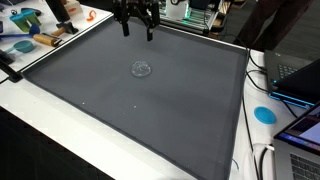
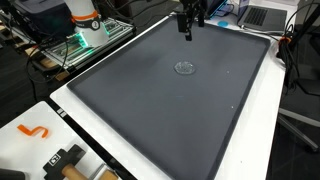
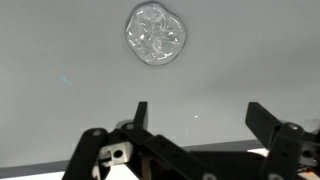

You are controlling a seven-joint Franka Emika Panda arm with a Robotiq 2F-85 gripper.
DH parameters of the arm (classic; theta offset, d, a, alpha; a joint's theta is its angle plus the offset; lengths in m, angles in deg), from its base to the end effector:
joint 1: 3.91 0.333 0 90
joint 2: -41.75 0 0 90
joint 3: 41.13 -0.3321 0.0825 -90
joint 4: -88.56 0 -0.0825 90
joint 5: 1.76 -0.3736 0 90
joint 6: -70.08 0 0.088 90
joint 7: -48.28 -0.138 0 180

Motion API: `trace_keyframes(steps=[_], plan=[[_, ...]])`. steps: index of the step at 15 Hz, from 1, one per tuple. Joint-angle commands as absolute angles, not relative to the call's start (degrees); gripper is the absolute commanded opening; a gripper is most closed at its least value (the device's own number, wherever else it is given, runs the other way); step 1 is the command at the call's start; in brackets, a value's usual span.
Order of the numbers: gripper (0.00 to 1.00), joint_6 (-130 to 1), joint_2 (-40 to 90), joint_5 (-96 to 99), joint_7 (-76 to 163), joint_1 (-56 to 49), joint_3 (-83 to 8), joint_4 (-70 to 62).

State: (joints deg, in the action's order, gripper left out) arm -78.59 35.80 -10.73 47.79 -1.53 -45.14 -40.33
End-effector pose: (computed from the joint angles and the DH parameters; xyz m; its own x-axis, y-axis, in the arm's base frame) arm 0.5546 0.0613 0.3370 0.9726 -0.0356 0.2299 -0.0081 -0.9928 -0.1197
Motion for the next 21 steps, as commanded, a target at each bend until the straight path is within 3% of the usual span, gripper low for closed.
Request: trace_keyframes(steps=[1, 12, 21], plan=[[1.00, -73.99, 35.20, -20.50, 53.29, -3.89, -44.94, -38.04], [1.00, -54.03, 30.61, -36.83, 58.59, -9.77, -41.44, -30.33], [1.00, -54.94, 26.25, -37.49, 51.67, -10.68, -39.06, -29.82]])
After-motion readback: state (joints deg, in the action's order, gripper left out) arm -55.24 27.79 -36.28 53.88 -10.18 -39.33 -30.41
